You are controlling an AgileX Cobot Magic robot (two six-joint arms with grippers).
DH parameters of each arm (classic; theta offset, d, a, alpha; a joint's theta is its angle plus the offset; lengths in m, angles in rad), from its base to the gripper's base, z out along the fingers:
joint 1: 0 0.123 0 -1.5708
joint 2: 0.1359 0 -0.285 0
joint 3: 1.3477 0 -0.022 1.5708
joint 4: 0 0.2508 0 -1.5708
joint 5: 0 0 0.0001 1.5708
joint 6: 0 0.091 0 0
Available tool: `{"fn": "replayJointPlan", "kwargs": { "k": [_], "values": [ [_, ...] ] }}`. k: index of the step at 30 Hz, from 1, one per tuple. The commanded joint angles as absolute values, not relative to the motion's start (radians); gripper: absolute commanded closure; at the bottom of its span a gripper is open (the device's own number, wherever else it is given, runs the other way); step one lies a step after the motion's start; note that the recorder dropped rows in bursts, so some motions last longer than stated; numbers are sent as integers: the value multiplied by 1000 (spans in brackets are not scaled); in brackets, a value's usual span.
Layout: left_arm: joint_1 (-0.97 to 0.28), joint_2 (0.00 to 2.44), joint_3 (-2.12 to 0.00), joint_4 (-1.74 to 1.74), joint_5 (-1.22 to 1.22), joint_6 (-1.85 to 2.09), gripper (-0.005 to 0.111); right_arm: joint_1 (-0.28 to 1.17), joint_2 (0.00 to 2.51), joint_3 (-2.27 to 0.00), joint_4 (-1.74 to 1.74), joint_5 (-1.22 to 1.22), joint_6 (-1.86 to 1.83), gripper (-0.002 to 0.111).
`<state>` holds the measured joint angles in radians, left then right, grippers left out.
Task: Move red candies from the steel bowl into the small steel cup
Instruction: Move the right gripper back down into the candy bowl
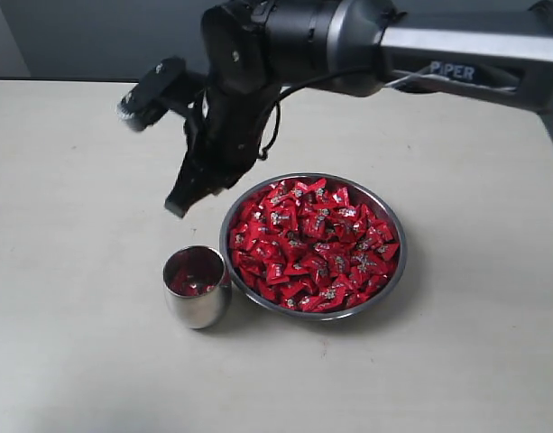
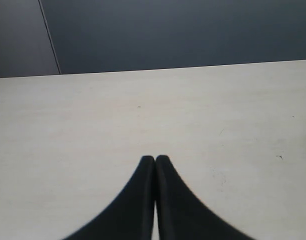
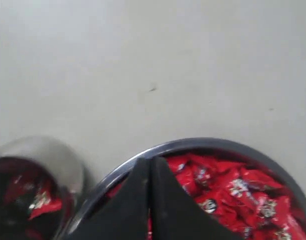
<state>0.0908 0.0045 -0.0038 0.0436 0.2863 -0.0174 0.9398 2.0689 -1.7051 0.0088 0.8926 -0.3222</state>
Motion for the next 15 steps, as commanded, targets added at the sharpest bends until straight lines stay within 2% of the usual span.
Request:
{"fn": "replayJointPlan", "kwargs": {
  "k": [1, 9, 15],
  "values": [
    [84, 0, 0, 45, 284, -20, 106, 823, 1964, -1656, 109, 757, -277, 109],
    [84, 0, 0, 45, 284, -20, 106, 726, 1816, -1299, 137, 495, -277, 109],
    [84, 0, 0, 45, 284, -20, 106, 653, 1810, -1189, 105, 527, -277, 109]
  ]
}}
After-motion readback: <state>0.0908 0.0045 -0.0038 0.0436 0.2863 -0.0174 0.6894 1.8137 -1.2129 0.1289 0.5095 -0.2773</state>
